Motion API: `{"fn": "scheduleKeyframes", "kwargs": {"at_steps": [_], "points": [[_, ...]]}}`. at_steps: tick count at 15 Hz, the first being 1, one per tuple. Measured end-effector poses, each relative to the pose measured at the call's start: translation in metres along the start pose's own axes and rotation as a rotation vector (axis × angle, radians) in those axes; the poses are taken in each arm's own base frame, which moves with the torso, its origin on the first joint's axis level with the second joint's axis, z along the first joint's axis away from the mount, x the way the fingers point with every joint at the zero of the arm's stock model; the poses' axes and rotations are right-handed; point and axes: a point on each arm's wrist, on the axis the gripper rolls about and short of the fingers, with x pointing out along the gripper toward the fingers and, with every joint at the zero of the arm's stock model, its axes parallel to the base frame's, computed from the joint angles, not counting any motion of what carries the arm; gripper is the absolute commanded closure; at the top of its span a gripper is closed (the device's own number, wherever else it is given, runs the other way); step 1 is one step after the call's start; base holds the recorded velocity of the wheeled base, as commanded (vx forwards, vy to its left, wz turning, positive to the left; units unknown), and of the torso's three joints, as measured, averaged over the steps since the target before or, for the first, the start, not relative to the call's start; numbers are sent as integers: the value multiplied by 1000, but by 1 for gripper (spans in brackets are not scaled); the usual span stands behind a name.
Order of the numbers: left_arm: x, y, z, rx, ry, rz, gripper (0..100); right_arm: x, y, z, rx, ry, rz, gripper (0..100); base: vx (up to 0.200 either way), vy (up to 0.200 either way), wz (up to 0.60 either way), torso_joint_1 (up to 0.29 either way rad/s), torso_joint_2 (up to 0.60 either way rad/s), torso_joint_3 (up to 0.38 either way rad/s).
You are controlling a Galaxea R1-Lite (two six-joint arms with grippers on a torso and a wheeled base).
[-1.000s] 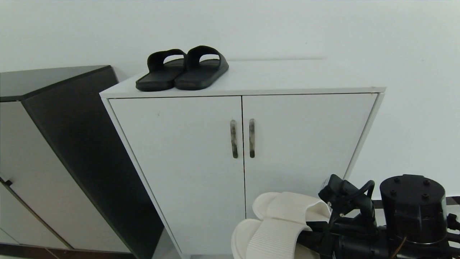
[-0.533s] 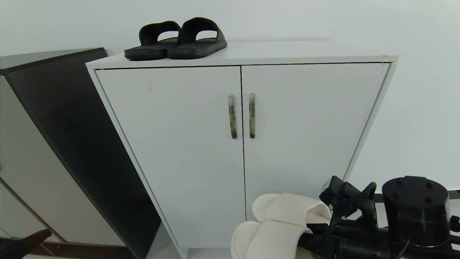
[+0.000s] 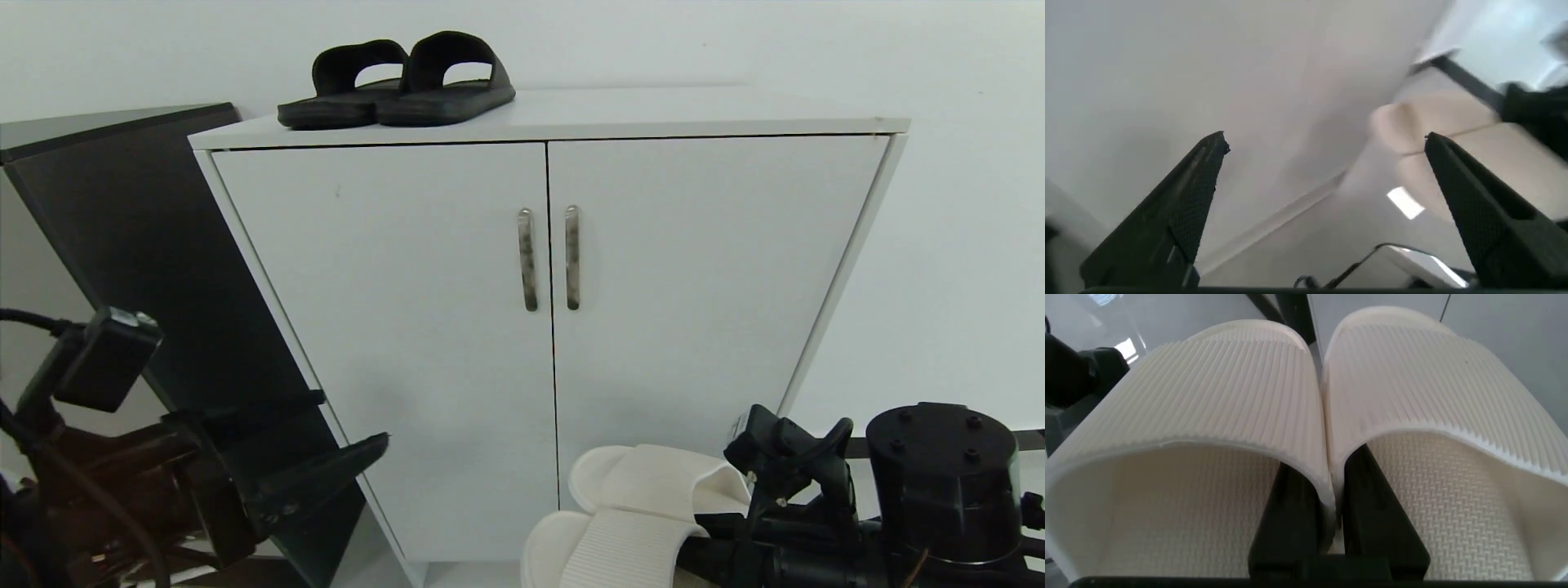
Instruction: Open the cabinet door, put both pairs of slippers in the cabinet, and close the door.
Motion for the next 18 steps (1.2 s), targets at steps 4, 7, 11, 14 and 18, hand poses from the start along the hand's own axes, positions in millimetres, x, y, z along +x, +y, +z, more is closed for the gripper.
{"fn": "scheduleKeyframes", "kwargs": {"at_steps": [4,7,11,14,18], "points": [[32,-30,24,32,-15,-221,0,0,1,0,-8,1,4,100,0,0,0,0,0,0],[58,-50,46,-37,-20,-390,0,0,1,0,-7,-1,4,100,0,0,0,0,0,0],[82,-66,76,-254,23,-648,0,0,0,1,-5,-3,3,100,0,0,0,0,0,0],[97,-73,85,-213,-26,-680,0,0,0,1,-5,-3,3,100,0,0,0,0,0,0],[120,-84,70,-23,-92,-570,0,1,0,0,-4,0,1,100,0,0,0,0,0,0]]}}
